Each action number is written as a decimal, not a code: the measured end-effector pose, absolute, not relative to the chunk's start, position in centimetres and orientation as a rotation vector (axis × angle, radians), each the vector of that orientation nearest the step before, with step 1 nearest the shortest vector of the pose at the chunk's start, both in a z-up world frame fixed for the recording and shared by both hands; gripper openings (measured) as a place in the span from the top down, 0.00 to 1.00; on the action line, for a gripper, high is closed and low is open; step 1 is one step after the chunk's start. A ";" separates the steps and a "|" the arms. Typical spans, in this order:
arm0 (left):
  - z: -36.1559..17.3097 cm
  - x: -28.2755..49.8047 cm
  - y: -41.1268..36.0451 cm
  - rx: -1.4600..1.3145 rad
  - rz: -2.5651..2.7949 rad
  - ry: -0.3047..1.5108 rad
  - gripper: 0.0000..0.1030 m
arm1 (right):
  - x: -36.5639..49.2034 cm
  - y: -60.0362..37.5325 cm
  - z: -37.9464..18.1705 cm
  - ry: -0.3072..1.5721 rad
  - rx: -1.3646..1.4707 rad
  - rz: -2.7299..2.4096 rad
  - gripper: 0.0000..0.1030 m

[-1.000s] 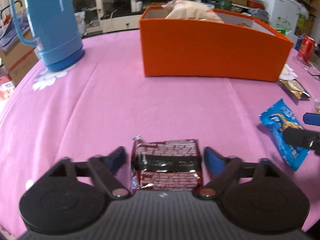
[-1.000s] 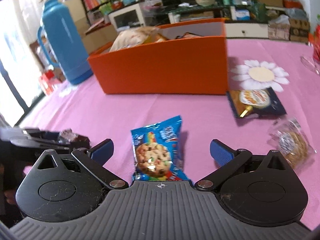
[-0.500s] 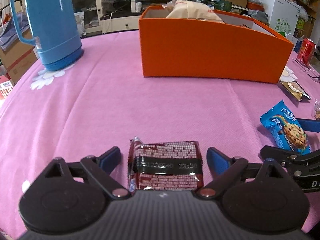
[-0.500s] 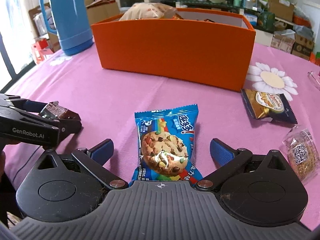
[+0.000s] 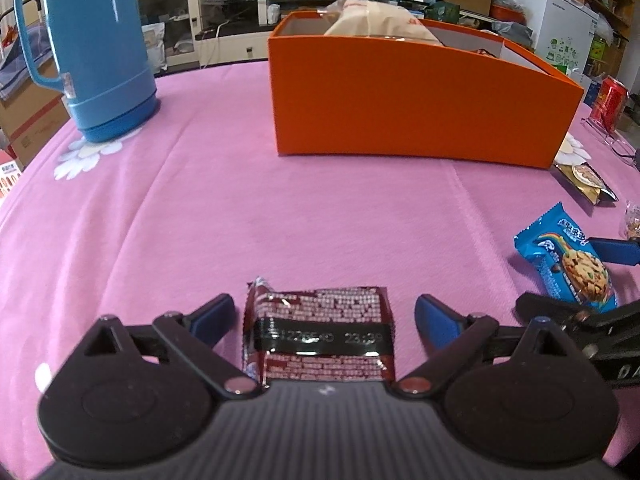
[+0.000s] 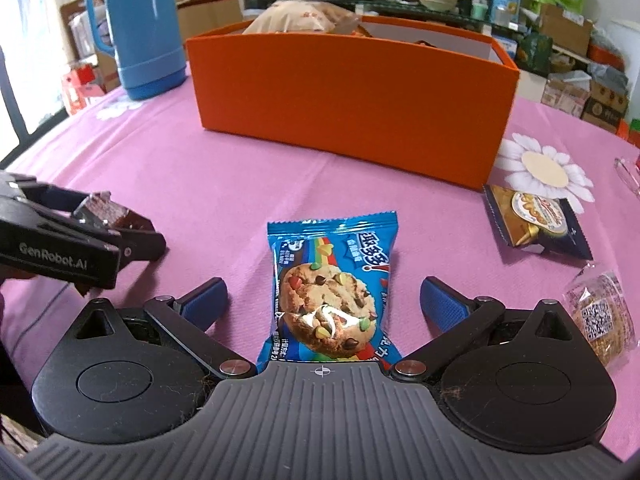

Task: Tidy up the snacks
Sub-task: 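Grasp the blue cookie packet with the right tool while the left tool holds the chocolate pack, then carry both packets over the orange box and open both tools to drop them, then grasp the Danisa butter cookie packet with the left tool while the right tool moves to the granola bag, then grasp the clear granola bag with the right tool while the left tool holds the Danisa packet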

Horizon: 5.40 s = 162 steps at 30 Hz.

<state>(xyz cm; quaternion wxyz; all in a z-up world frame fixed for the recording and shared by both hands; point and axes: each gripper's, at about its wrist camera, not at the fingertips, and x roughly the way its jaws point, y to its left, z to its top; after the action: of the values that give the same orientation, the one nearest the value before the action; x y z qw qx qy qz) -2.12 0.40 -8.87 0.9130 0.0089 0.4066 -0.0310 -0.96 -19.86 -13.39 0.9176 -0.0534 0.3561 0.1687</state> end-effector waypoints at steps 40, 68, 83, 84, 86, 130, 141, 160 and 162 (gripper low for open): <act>0.8 20.7 -7.6 -0.095 -0.230 0.610 0.33 | 19.2 -23.7 -6.0 0.508 0.067 0.248 0.62; -5.8 -0.4 1.4 -0.066 -0.182 0.764 0.03 | -0.9 -37.5 -9.8 0.569 0.299 0.014 0.11; -6.3 1.1 1.7 -0.097 -0.185 0.819 0.03 | 7.3 -31.5 -13.0 0.699 0.199 0.165 0.17; -6.2 1.1 1.8 -0.105 -0.187 0.817 0.03 | 7.1 -30.7 -12.9 0.697 0.181 0.211 0.20; -5.9 1.0 1.9 -0.107 -0.182 0.806 0.03 | 6.4 -28.6 -13.0 0.694 0.113 0.274 0.20; -8.3 8.1 -7.3 0.245 -0.363 0.784 0.02 | -0.2 -33.3 -13.1 0.742 0.073 0.102 0.13; -8.2 6.8 -6.3 0.199 -0.369 0.835 0.18 | 0.1 -34.2 -12.9 0.749 0.129 0.083 0.12; -8.3 0.6 -2.2 0.037 -0.146 0.856 0.21 | -0.8 -32.7 -13.2 0.721 0.001 0.031 0.49; -8.0 0.4 -1.6 0.000 -0.164 0.855 0.28 | -0.9 -32.7 -12.7 0.707 0.000 0.026 0.89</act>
<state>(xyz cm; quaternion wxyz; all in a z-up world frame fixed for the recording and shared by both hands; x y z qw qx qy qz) 0.42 -1.61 -8.04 0.9067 0.0002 0.4143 -0.0794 -0.88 -32.69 -12.67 0.9382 -0.0002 0.3460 0.0127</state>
